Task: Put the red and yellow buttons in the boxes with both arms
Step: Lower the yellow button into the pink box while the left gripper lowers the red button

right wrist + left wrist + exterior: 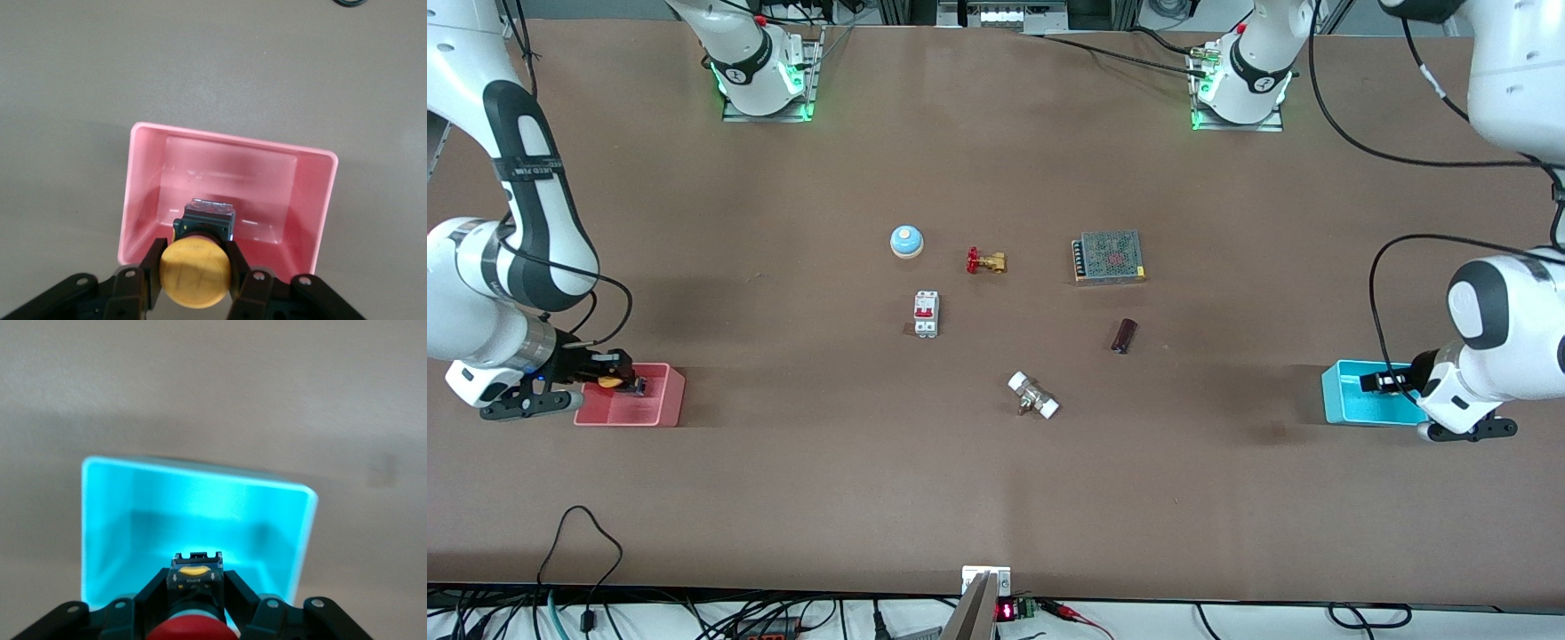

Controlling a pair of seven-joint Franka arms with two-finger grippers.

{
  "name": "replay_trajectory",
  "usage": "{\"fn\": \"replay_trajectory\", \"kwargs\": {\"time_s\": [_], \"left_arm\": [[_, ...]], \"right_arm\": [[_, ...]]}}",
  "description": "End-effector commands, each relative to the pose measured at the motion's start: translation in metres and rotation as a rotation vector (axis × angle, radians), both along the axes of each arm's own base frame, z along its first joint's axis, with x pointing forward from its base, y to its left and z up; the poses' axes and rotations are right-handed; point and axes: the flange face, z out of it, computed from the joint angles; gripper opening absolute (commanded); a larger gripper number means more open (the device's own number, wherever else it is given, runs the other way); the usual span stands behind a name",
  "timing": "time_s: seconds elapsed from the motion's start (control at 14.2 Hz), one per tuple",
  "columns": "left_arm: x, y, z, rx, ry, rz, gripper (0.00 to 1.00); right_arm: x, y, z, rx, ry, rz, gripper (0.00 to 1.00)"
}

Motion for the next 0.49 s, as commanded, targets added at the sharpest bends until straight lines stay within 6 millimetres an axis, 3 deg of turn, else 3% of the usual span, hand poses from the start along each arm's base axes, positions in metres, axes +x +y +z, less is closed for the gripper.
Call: {"fn": "replay_trajectory", "kwargs": {"time_s": [0.0,0.42], "left_arm": [[0.008,0.0,-0.003,-0.008,-0.017,-0.03,0.13],[0.004,-0.001,-0.025,-0.065,-0.009,-0.046,0.13]], "right_arm": [[0.008,-0.003,-0.007,0.011,-0.029,0.023,0.26],[0.009,-0.008,-0.029,0.01,-0.04,0.016,0.27]]}}
